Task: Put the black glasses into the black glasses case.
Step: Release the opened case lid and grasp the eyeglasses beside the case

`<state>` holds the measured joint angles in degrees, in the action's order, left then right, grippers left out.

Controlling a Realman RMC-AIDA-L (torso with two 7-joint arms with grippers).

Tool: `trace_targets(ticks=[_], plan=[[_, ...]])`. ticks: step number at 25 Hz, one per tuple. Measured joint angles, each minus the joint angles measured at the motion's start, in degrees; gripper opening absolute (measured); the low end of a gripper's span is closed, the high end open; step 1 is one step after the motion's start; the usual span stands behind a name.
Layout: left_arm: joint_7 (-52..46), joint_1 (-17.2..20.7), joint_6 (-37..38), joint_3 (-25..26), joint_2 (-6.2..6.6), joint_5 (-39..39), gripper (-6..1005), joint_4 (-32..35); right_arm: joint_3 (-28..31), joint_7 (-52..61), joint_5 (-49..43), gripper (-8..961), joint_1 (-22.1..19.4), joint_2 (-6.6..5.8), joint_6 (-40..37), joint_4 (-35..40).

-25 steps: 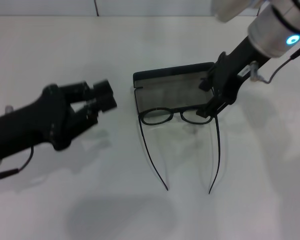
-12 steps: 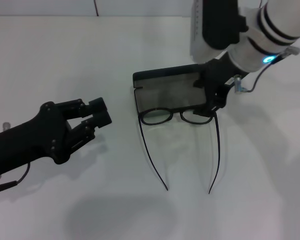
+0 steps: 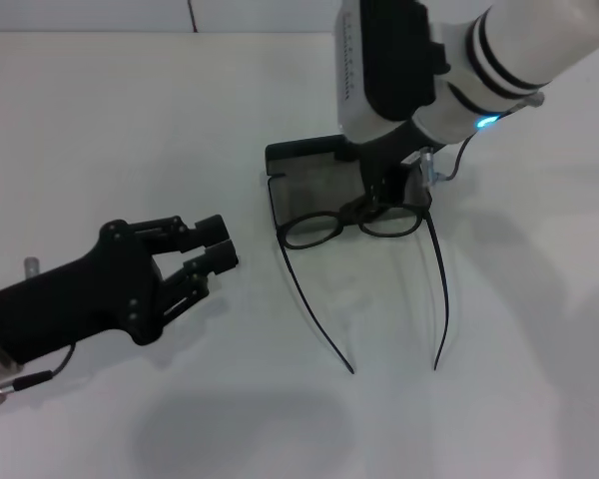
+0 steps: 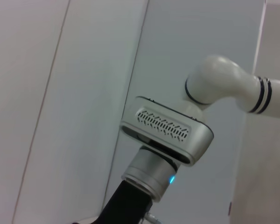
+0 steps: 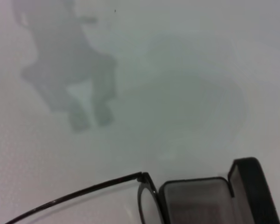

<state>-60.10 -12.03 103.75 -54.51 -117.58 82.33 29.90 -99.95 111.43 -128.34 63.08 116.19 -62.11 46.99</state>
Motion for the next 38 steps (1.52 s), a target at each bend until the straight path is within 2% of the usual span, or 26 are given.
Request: trace_targets(ticks=[8,15,21,29,37,38], plan=[[2.99,0.02,-2.59,0.19,-0.83,0.57,256,-1.28,-2.25,0.11,1.94,679,1.27,0.0,0.23,-0.83],[6.02,-0.14,-2.69,0.06,-1.76,0.62,255,-1.78,-6.51,-0.35,4.08,675,2.05,0.0,2.57,-3.76],[7.75,-0.72,-2.86,0.22,-1.83,0.65,255,-3.5,-7.27,-0.26,6.23,671,2.22,0.0,2.93,-4.17],[8.05,-0.62,-2.94,-0.04,-1.94,0.65,254,-4.62,-11.15,-0.01,10.34,667,2.89,0.0,3.45,-6.62],[9.49,-0.7,-2.95,0.0,-1.95,0.64,253,-7.2,-11.43,0.15,11.44,662,2.73,0.0,3.33,-7.06],[9.52,-0.71,-2.94,-0.02,-1.95,0.63,253,-7.44,-11.43,0.18,11.44,632,2.69,0.0,3.21,-7.06]])
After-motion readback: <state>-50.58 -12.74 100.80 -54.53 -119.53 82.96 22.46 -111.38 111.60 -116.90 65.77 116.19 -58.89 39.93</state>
